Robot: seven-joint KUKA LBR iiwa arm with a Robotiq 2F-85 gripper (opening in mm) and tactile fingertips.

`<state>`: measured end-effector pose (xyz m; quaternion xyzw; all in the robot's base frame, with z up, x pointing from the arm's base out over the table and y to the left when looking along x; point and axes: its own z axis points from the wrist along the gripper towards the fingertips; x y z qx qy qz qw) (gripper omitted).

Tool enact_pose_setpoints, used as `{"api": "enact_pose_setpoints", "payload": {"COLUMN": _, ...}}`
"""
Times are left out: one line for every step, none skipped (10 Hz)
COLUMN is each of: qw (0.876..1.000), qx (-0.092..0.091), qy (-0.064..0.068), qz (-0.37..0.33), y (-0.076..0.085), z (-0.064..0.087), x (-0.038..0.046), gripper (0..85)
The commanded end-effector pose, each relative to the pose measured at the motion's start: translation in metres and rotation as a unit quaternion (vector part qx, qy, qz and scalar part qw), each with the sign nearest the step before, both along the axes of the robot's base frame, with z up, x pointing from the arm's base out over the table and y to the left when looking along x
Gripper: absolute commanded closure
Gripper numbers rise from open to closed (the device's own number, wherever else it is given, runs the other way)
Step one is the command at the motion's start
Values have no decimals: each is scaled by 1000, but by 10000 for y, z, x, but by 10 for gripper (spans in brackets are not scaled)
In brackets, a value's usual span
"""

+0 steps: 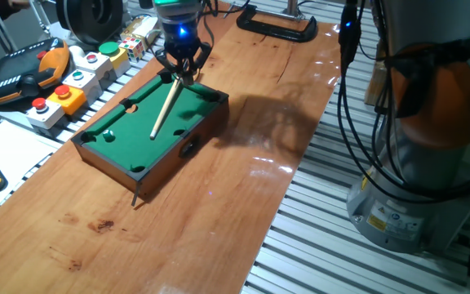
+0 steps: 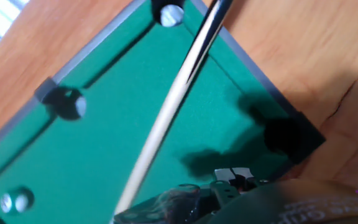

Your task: Hit the pool ball

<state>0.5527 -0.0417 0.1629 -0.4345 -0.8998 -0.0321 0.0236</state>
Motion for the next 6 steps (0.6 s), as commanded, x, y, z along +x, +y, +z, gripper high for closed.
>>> {"api": "enact_pose_setpoints", "payload": {"qw": 969, "qx": 2, "qy": -6, "qz": -245, "y": -7, "z": -14, "x": 16, "gripper": 843}}
{"api": "enact_pose_setpoints", "payload": {"qw": 966, "qx": 1, "qy": -8, "qz": -257, "y": -19, "z": -13, "x": 37, "gripper": 843}}
{"api": "enact_pose_setpoints", "payload": {"qw": 960, "qx": 10, "qy": -6, "qz": -278, "y": -41, "z": 0, "x": 50, "gripper": 843}}
{"api": "enact_pose_setpoints", "payload": {"qw": 954, "qx": 17, "qy": 2, "qz": -298, "y": -67, "z": 14, "x": 59, "gripper": 843}}
{"api": "enact_pose_setpoints", "payload": {"qw": 951, "qx": 18, "qy": 6, "qz": -309, "y": -89, "z": 19, "x": 70, "gripper": 843}}
{"api": "enact_pose_setpoints", "payload": {"qw": 946, "qx": 12, "qy": -1, "qz": -324, "y": -89, "z": 15, "x": 95, "gripper": 843}}
